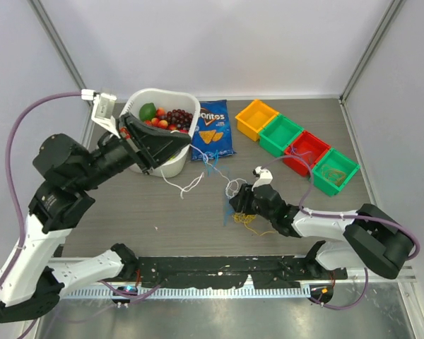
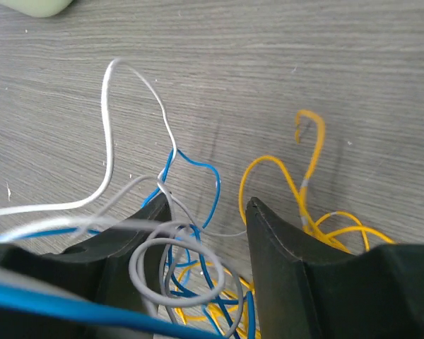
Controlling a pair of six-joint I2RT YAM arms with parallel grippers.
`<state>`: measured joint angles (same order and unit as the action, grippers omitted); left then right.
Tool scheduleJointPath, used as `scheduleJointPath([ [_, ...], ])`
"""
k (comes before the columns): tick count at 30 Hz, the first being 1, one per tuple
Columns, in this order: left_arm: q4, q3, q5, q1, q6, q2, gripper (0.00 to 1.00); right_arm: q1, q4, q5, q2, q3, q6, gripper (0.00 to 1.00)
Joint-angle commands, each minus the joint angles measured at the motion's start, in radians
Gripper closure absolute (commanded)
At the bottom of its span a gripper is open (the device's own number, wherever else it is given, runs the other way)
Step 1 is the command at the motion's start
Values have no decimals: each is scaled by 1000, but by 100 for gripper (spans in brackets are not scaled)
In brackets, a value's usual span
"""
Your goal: Untangle the cables
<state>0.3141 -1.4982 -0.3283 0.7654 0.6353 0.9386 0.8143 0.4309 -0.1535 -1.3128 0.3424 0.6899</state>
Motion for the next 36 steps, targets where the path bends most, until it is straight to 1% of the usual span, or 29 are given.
scheduleJointPath([
  [1,69,-92,38,0,-60,29,100,-12,-26,-38,50,13,-75,50],
  [2,59,-100,17,0,-46,34,100,-14,-24,6,55,18,-93,48],
  [3,50,-102,-4,0,-34,40,100,-12,-18,37,58,33,-146,45],
  [4,45,-99,-20,0,-20,46,100,-14,-17,122,76,41,-168,39],
  [5,40,-91,-35,0,-10,52,100,-14,-29,171,90,62,-191,37],
  [6,36,-76,-50,0,0,57,100,-12,-43,208,136,75,-202,29],
  [7,26,-56,-63,0,10,61,100,-14,-63,229,161,101,-214,27],
  [8,13,-34,-75,0,23,62,100,-14,-79,262,223,134,-223,21],
  [9,-3,-7,-84,0,35,62,100,-14,-108,291,284,159,-230,20],
  [11,-35,41,-101,0,56,58,100,-14,-150,324,357,225,-245,19],
  [13,-62,81,-109,0,76,58,100,-14,-182,327,398,289,-265,18],
  [16,-92,121,-139,0,105,66,100,-14,-218,305,391,404,-299,18],
  [18,-112,141,-155,0,124,68,100,-15,-228,318,351,470,-329,20],
  [20,-121,153,-166,0,138,68,100,-15,-225,350,301,526,-331,25],
  [21,-119,156,-169,0,139,66,100,-15,-207,392,272,540,-331,31],
  [22,-118,154,-169,0,139,65,100,-15,-181,426,259,556,-331,34],
  [24,-116,154,-172,0,144,62,100,-14,-138,471,241,558,-323,40],
  [28,-121,154,-178,0,142,60,100,-15,-119,479,254,531,-332,49],
  [29,-121,156,-178,-1,141,58,100,-15,-126,467,260,520,-332,49],
  [31,-119,153,-178,0,138,65,100,-14,-181,387,280,518,-340,49],
  [32,-118,154,-178,0,136,63,100,-15,-234,321,299,518,-345,45],
  [34,-112,154,-179,0,133,66,100,-14,-297,273,332,504,-363,43],
  [36,-104,154,-179,-1,127,65,100,-15,-322,266,380,475,-368,41],
])
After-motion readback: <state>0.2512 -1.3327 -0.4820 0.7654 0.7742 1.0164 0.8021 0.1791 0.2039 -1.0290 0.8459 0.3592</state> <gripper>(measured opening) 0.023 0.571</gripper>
